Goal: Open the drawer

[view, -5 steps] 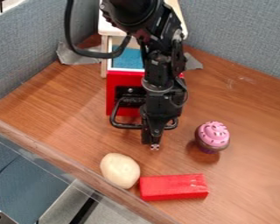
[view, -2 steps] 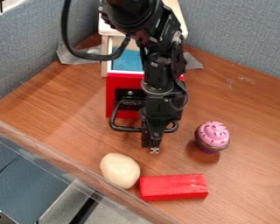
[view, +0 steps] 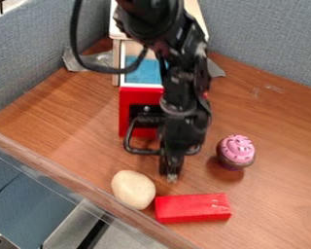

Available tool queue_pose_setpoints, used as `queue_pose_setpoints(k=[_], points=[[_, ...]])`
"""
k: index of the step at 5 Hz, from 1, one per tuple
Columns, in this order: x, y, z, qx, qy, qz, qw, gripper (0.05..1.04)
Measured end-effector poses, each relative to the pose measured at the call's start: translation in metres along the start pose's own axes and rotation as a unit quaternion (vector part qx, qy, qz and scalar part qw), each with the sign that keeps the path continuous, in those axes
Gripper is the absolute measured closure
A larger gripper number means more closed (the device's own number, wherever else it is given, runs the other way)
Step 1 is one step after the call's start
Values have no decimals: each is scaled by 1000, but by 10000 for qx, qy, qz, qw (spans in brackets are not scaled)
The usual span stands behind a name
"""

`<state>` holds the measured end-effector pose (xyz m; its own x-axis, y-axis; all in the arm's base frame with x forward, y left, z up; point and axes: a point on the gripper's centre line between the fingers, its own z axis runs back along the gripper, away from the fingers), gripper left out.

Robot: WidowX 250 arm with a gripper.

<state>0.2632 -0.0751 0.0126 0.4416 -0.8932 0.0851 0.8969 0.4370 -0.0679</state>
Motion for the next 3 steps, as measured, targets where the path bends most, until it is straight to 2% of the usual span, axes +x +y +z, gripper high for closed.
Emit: queue_pose_setpoints(k=[1, 2, 3], points=[[3, -2, 0, -49, 5, -94, 9999, 352], [5, -1, 1, -74, -20, -82, 9999, 97], [5, 1, 4, -121, -35, -49, 9999, 80]])
